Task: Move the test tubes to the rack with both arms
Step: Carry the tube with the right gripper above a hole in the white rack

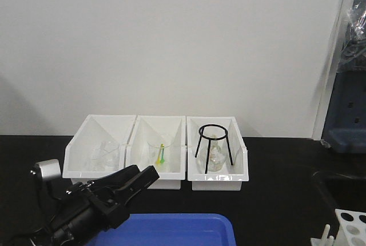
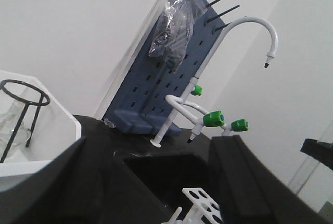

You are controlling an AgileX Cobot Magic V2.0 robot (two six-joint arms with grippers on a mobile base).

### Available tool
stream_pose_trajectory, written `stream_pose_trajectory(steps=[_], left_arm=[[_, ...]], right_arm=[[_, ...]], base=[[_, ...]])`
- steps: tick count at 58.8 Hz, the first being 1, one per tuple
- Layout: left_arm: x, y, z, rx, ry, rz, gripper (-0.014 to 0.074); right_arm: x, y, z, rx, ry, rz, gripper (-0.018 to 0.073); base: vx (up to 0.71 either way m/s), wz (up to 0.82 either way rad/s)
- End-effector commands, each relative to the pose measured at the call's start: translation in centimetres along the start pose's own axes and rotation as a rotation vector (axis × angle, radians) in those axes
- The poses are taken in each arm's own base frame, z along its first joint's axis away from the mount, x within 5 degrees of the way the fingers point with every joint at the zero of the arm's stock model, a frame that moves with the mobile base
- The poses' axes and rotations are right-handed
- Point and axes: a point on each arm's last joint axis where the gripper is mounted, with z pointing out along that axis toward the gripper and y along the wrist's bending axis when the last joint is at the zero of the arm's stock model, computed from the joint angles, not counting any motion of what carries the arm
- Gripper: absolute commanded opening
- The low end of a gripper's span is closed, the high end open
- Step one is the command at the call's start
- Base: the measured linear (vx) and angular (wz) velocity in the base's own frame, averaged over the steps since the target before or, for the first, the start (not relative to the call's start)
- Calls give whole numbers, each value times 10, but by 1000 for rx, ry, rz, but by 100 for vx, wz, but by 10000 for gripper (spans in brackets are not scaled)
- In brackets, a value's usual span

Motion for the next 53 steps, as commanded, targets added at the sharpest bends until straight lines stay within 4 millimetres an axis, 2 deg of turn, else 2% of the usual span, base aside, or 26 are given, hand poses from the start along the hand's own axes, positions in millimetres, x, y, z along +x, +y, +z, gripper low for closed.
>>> stream_pose_trajectory(steps=[1,9,22,30,53], left_arm=[[-19,-13,1,66,-108,11,521],[-19,-13,1,66,-108,11,521],[-19,-13,1,66,-108,11,521],[-19,-13,1,66,-108,11,521],[-19,-13,1,66,-108,11,521]], right_arm=[[-14,-3,-3,26,-141,5,-8],[-8,-4,-3,40,-201,9,-8],[28,-4,6,66,-235,-3,-8],[33,-4,14,75,-254,-6,-8],[54,-4,39,69,-148,17,-8]], base=[[0,0],[0,0],[0,0],[0,0],[0,0]])
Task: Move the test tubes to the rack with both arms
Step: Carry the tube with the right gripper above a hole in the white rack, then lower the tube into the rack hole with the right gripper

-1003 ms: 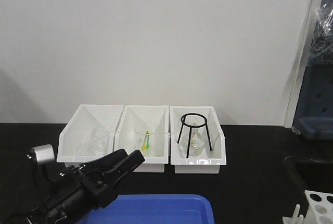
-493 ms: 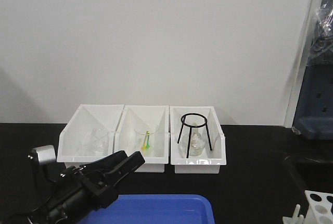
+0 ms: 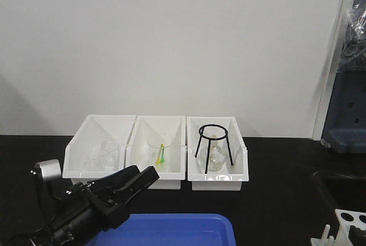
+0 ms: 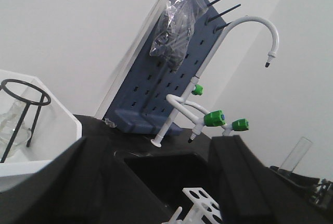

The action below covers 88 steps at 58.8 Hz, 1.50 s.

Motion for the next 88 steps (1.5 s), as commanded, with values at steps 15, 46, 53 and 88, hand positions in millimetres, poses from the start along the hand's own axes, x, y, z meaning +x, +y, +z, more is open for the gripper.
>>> stream_pose_trajectory(steps=[15,46,53,88], left_arm=[[-19,-13,1,68,-108,9,521],[-19,-13,1,68,-108,9,521],[-19,-13,1,68,-108,9,521],[-19,-13,1,68,-108,11,521]], right_arm=[[-8,-2,19,31,-151,-37,-6],[14,7,38,-55,-97,49,-6],[2,7,33,-62,-182,23,-6],[-2,-1,23,18,-112,41,-6]], base=[[0,0],[0,0],[0,0],[0,0]])
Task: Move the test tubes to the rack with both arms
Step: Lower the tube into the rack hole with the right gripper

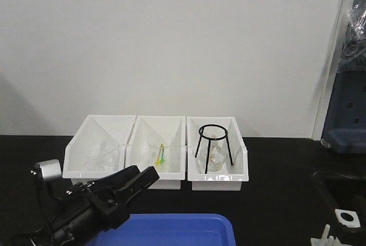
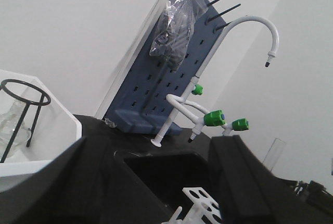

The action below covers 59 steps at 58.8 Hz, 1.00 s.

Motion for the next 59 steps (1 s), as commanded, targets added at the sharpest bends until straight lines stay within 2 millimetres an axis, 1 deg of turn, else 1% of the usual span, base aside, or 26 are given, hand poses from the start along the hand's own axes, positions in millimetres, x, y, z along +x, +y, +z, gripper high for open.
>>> stream_pose_trajectory(steps=[1,6,17,26,29,36,39,46,53,59], left_arm=[[-19,-13,1,67,-107,10,521],[-19,-13,1,67,-108,12,521],[-19,-13,1,66,-107,12,521],[-19,-12,1,62,-104,12,521],[-19,-12,1,59,-102,12,521],[-18,-11,1,52,-95,12,521],[-18,-11,1,48,-92,12,521],[-18,-11,1,43,-89,11,521],[-18,-11,1,43,-89,11,521],[-18,-11,1,43,-89,11,521]], right_arm=[[-19,-4,0,38,-126,-24,-6],[-19,-7,0,68,-122,-51,-6],[-18,-7,0,72,-113,-35,-6],[-9,-7,9,69,-87,-36,-6],[-6,-6,12,57,-99,-35,-6],[-8,-3,16,27,-167,-8,-6],[-7,-3,17,30,-165,-2,-6],[7,-5,17,42,-122,5,-6],[28,-6,7,46,-122,-8,-6],[42,-7,-3,52,-151,-17,-6]], base=[[0,0],[0,0],[0,0],[0,0],[0,0],[0,0],[0,0],[0,0],[0,0],[0,0]])
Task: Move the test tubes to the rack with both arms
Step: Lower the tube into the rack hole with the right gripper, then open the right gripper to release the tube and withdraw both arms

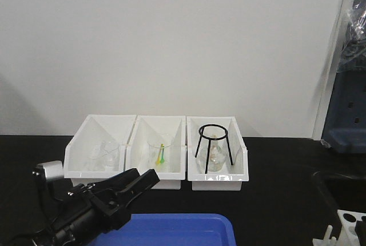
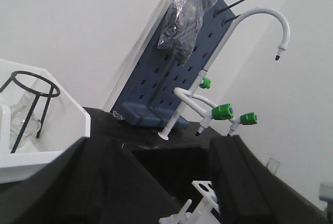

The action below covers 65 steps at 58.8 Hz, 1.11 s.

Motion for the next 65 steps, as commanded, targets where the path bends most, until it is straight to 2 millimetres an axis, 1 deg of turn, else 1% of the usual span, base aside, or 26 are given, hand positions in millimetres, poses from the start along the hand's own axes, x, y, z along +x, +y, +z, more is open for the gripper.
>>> stream_pose_trajectory(steps=[1,10,17,23,29,33,44,49,54,65], left_arm=[[-20,-13,1,71,-111,7,521],[-20,-13,1,71,-111,7,521],[-20,-13,1,71,-111,7,521],[-20,-13,1,71,-111,7,521],[-20,-13,1,70,-111,7,521],[-20,-13,1,70,-111,7,521],[-20,-13,1,70,-111,7,521],[-20,-13,1,70,-111,7,521],[-20,-13,1,70,-111,7,521],[-20,-13,1,70,-111,7,521]], right_arm=[[-11,-2,-5,4,-171,-8,-6],[2,-2,-11,4,-187,-20,-5],[10,-2,-12,4,-178,-34,2],[17,-2,-11,4,-142,-35,32],[22,-2,-10,4,-116,-36,94],[22,-2,-10,4,-115,-36,153],[22,-2,-10,3,-115,-34,391],[22,-1,-10,-9,-116,-32,477],[19,1,-11,-33,-126,-35,508],[1,1,-21,-41,-171,-30,509]], base=[[0,0],[0,0],[0,0],[0,0],[0,0],[0,0],[0,0],[0,0],[0,0],[0,0]])
